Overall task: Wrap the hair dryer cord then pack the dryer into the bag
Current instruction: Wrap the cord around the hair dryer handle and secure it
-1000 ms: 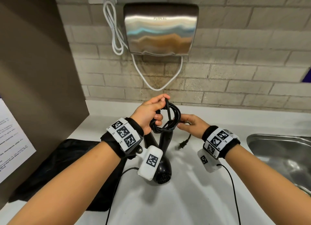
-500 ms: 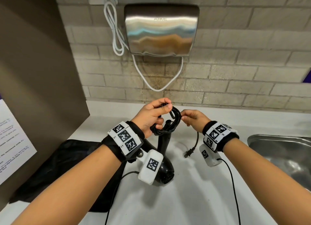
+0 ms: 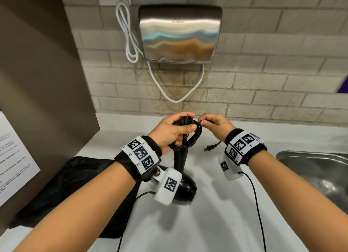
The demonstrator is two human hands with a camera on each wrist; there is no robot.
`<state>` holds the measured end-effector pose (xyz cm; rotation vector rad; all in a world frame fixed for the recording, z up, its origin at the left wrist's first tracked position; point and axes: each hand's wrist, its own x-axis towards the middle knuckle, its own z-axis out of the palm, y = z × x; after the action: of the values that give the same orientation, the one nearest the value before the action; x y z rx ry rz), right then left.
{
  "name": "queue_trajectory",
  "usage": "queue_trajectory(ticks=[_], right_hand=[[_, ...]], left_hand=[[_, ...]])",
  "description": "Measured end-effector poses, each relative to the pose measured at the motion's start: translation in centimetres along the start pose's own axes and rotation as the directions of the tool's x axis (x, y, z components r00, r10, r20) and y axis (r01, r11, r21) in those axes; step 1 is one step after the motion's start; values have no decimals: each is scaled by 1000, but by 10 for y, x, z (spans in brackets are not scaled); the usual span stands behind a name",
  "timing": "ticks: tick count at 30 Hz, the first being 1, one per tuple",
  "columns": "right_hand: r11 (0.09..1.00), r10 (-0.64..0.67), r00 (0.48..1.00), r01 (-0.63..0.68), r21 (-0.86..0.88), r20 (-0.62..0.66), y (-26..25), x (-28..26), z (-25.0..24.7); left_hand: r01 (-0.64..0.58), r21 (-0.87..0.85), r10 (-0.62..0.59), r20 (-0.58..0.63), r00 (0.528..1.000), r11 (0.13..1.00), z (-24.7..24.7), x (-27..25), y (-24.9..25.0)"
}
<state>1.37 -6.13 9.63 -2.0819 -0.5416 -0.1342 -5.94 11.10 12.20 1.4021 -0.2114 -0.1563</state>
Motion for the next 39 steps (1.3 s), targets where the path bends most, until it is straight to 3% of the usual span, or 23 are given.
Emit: queue_trajectory(ticks=[5,10,13,16,27,30,34,39], right_hand=[[980,-97,990,76,-186,-103,-25,6,-11],[884,-188,958,70,-462,-216,-50,5,-18],[839,-225,941,56,-541,-253,-65,1,-17],[813,-260,932,68,-579,-255,-74,-1,-17],[799,-349,894,128,-587,-280,-94,-13,-21],[825,-349,896,156,-544,-273,-93,-13,-23],[910,-354,899,266,-319,-259,-86,-11,-22],[987,-104,968,73,-140,-229,-40,-14,-14]], left_hand=[[30,26,-29,-47,998,999,-3,1,3],[22,73,-14,-117,993,997,-2,3,1],[40,79,-25,-185,982,996,1,5,-4],[90,112,-73,-152,986,990,1,5,-6],[76,106,-77,7,997,992,1,-3,4],[57,81,-55,-27,998,995,-2,-2,5],[14,32,-9,-140,990,999,-8,2,4],[1,-50,-14,-260,965,999,-16,6,5]])
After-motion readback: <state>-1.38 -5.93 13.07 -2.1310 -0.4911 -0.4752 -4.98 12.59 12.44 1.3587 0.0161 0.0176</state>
